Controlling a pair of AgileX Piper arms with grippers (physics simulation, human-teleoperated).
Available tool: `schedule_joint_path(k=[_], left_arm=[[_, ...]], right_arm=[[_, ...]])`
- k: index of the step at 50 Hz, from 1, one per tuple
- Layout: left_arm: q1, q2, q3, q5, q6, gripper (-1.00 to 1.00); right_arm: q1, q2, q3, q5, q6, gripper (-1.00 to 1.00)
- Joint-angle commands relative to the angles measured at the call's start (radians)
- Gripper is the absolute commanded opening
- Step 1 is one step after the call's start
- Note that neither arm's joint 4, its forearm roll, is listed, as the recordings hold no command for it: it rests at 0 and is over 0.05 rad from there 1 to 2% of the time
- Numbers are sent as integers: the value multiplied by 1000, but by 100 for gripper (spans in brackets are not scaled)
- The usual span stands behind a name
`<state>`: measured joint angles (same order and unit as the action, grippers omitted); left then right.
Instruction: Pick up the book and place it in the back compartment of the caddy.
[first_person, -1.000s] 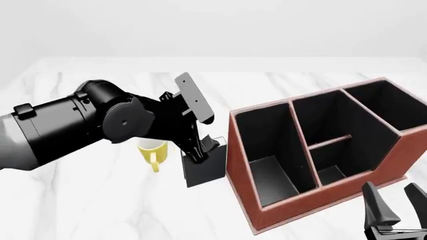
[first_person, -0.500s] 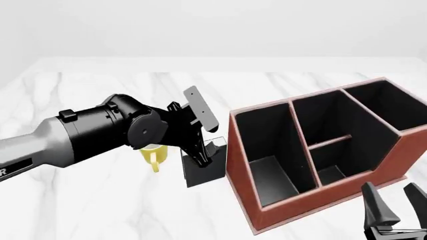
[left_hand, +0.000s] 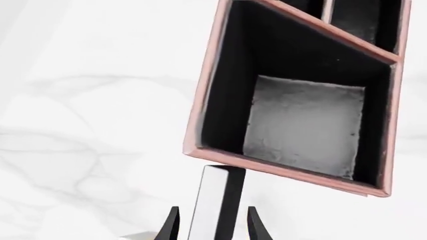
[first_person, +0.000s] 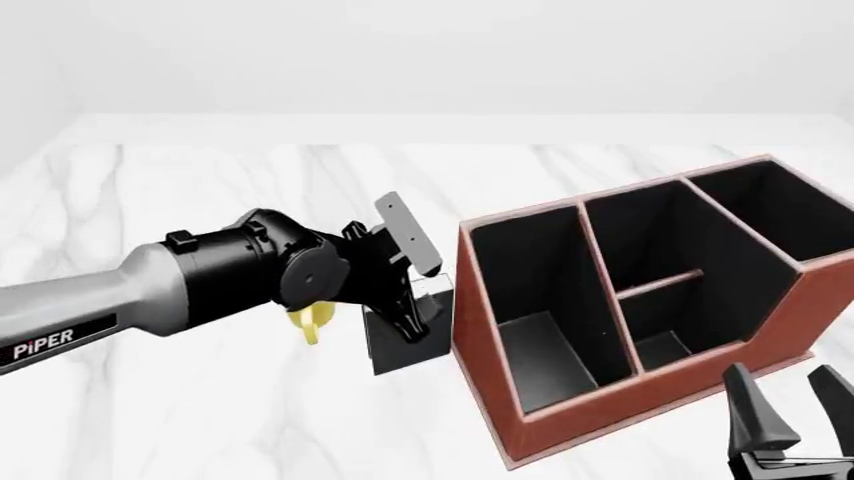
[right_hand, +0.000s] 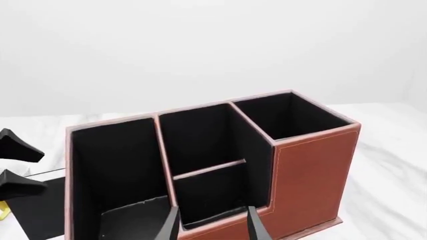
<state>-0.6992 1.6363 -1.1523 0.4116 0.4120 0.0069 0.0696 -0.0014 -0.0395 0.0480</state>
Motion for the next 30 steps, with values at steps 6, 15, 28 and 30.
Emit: schedule_joint_path(k=[6,15,28,30], left_arm=[[-4,39,18,-44,-16,100],[-6,52,25,-54,-23,100],[36,101,41,-86,11,100],[34,106,48,-91,11,100]], right_arm=[[-2,6,0,-5,1,100],[0,-1,0,2,2,100],[1,0,0,2,4,100],[1,-3,0,5,5,100]])
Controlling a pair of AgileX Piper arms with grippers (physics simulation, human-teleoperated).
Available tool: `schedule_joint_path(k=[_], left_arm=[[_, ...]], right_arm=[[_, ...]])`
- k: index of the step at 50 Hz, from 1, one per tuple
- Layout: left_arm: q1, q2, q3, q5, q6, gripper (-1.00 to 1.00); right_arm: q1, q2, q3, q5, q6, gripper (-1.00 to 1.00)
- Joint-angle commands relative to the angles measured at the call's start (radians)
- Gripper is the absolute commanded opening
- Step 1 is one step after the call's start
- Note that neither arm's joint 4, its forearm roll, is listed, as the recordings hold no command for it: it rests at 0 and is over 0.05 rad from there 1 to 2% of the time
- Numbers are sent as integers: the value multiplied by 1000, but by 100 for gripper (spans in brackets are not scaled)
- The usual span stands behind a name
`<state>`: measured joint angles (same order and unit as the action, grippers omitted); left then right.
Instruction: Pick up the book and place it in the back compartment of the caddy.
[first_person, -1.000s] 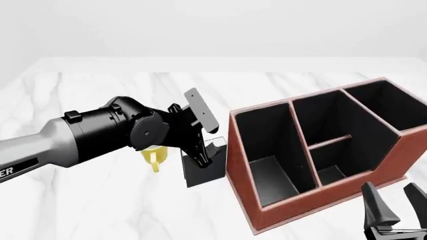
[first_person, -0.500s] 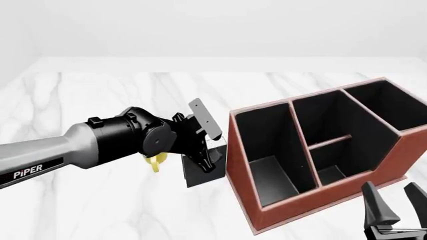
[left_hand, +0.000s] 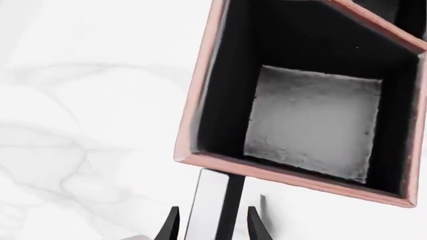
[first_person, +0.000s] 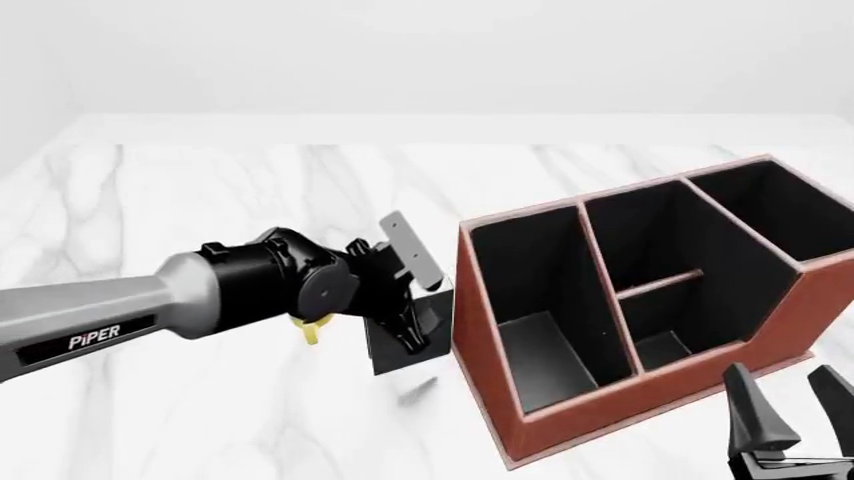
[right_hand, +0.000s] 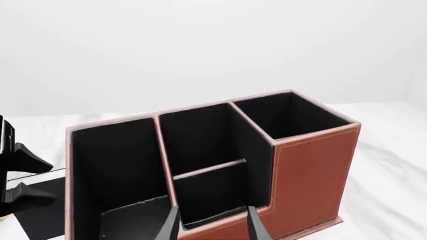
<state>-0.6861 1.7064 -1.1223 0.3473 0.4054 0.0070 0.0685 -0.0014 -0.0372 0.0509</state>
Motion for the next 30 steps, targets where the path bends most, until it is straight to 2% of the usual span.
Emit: schedule_joint_path(k=[1,20,21,22,30], left_arm=[[25,41,18,-29,23,100],[26,62,23,-47,23,100],[31,62,22,-49,25,-100],[14,50,29,-40,7,-100],[8,14,8,17,-8,-100]], right_arm=[[1,-3,0,3,2,100],[0,1,0,0,4,100],[0,2,0,-1,4,100],[0,0,0,2,4,100],[-1,11,0,-10,5,100]])
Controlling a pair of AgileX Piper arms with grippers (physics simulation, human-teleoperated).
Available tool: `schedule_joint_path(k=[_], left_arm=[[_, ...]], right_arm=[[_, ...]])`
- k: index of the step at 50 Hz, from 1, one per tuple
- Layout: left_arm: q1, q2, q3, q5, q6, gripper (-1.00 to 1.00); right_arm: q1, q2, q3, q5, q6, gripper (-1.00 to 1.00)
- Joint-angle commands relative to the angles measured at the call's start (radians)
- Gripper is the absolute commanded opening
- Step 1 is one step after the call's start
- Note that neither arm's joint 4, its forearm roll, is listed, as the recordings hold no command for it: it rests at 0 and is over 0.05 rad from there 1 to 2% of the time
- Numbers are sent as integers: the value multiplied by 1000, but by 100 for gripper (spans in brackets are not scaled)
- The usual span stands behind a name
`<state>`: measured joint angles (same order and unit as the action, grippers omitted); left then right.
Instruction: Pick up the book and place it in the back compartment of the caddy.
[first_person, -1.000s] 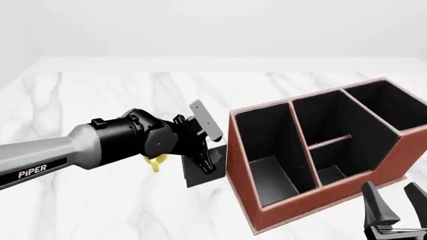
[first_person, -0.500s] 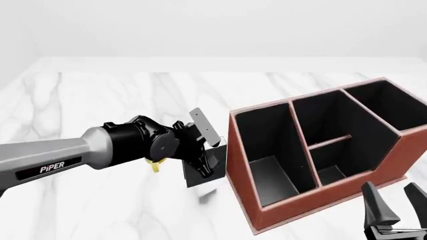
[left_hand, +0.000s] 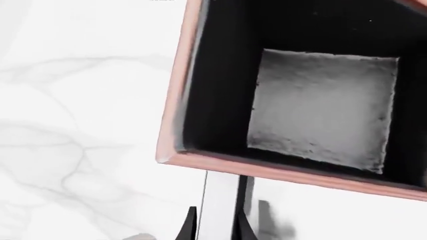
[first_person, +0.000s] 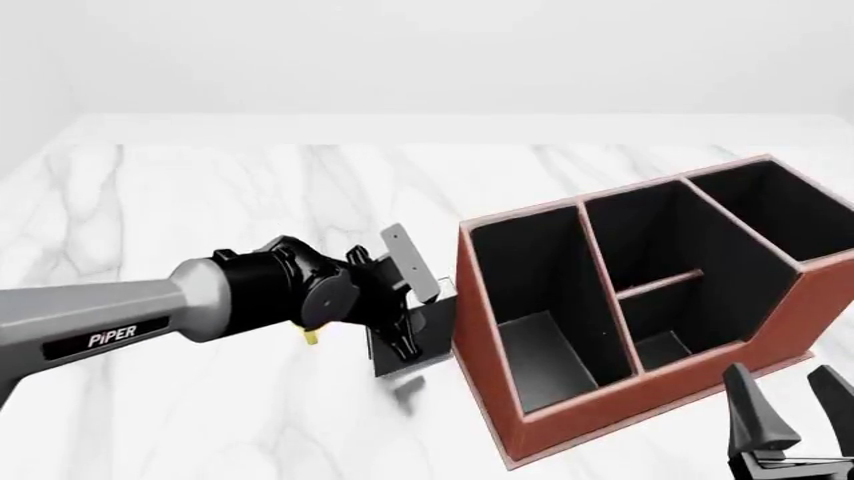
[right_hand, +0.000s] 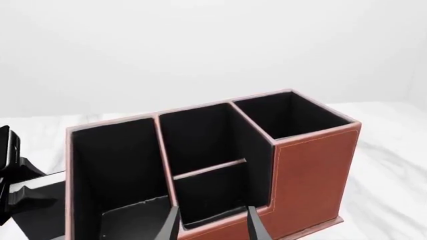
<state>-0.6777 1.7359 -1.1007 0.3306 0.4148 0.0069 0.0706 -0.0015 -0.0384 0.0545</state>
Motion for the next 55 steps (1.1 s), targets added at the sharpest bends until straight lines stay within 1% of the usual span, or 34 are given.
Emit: schedule_joint_path(k=[1,3,5,7,12,18,19,22,23,26,27,28,29,30,31,32,34,37,41,46,51,52,53,55], left_arm=[[-3,-22,-12,39,-18,-100],[-20,-40,-3,51,-34,-100],[-16,-48,-1,55,-30,-100],[-35,-66,12,67,-52,-100],[-52,-99,26,95,-58,-100],[-63,-136,18,143,-65,-100],[-65,-160,-6,180,-59,-100],[-75,-181,-26,206,-61,-100],[-84,-311,-311,515,52,-100],[-80,-311,-341,529,61,-100],[-83,-310,-365,547,61,-100],[-83,-310,-365,547,61,-100],[-77,-311,-369,546,74,-100],[-60,-307,-394,543,84,-100],[-65,-304,-404,554,79,-100],[-63,-307,-405,556,91,-100],[-60,-304,-430,561,93,-100],[-63,-305,-448,571,99,-100],[-55,-303,-462,578,116,-100],[-62,-311,-511,606,136,-100],[-76,-310,-602,637,156,-100],[-91,-311,-621,647,157,-100],[-92,-312,-641,640,164,-100],[-121,-305,-707,652,148,-100]], right_arm=[[-1,9,0,-8,1,100],[-1,7,0,-7,2,100],[-1,10,0,-9,2,100],[-1,11,0,-10,2,100],[-1,13,0,-12,3,100],[-2,12,0,-11,3,100],[-2,12,0,-11,4,100],[-2,9,0,-8,4,100],[-3,-22,1,19,1,100],[-3,-26,-1,24,1,100],[-3,-23,-1,21,1,100],[-3,-23,-1,21,1,100],[-3,-29,1,25,1,100],[-3,-26,1,23,1,100],[-3,-26,1,23,1,100],[-3,-35,1,32,1,100],[-3,-12,0,10,1,100],[-3,-36,1,32,1,100],[-3,-21,-1,18,0,100],[-3,-18,-1,15,0,100],[-3,-27,-1,24,1,100],[-3,-28,-1,25,1,100],[-3,-36,1,31,1,100],[-3,-29,-1,25,1,100]])
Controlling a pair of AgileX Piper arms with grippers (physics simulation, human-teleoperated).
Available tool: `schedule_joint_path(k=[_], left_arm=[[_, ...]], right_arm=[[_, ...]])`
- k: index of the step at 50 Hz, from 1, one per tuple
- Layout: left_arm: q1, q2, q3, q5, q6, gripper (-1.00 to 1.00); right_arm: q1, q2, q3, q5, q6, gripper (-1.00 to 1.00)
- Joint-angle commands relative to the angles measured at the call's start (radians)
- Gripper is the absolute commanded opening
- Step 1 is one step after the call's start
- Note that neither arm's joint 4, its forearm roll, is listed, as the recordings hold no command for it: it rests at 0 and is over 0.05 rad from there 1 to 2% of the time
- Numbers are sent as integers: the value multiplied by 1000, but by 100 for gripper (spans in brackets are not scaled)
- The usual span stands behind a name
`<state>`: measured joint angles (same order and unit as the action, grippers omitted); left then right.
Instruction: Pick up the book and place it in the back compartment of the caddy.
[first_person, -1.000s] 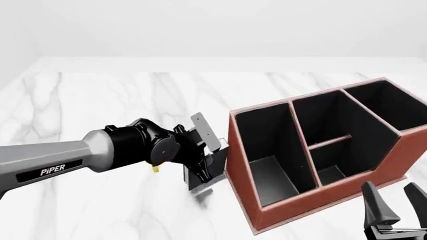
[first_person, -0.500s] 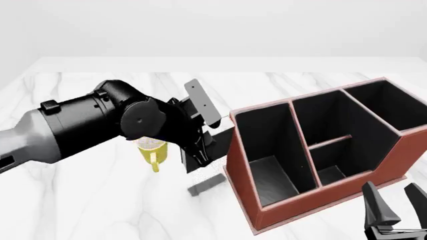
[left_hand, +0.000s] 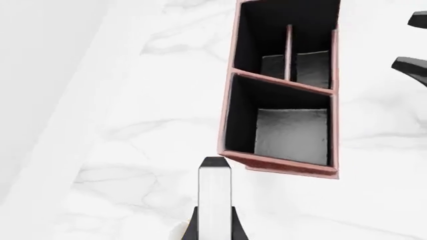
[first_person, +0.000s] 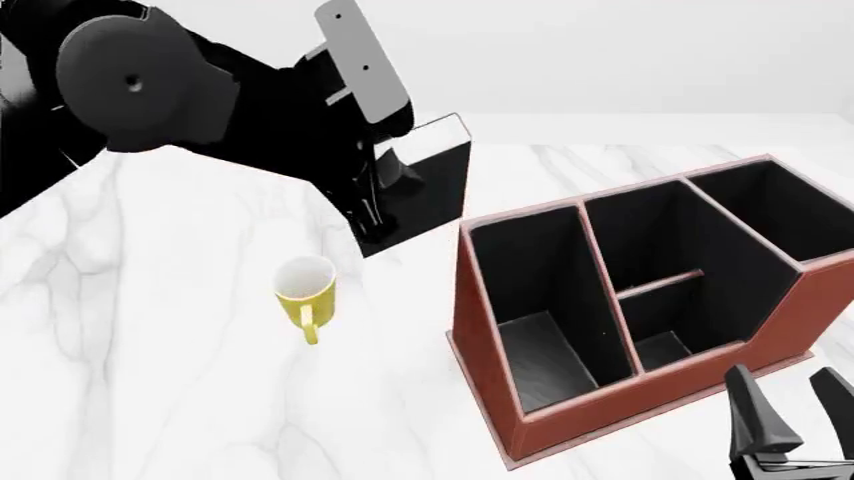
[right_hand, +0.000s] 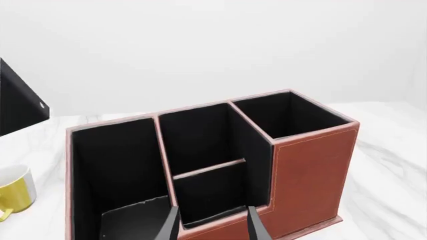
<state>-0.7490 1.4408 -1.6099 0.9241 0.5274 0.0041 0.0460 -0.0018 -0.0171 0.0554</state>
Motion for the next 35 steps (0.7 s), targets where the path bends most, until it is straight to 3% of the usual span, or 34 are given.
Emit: schedule_joint_path(k=[1,19,22,35], left_arm=[[-51,-7,-214,55,42,-100],[-240,117,-411,-1,29,-100],[-282,179,-464,-49,22,-100],[-339,355,-534,-192,-6,-100]], right_arm=[[0,0,-1,0,0,100],[1,8,0,-8,0,100],[1,-1,0,1,-1,100],[-2,28,0,-26,4,100]])
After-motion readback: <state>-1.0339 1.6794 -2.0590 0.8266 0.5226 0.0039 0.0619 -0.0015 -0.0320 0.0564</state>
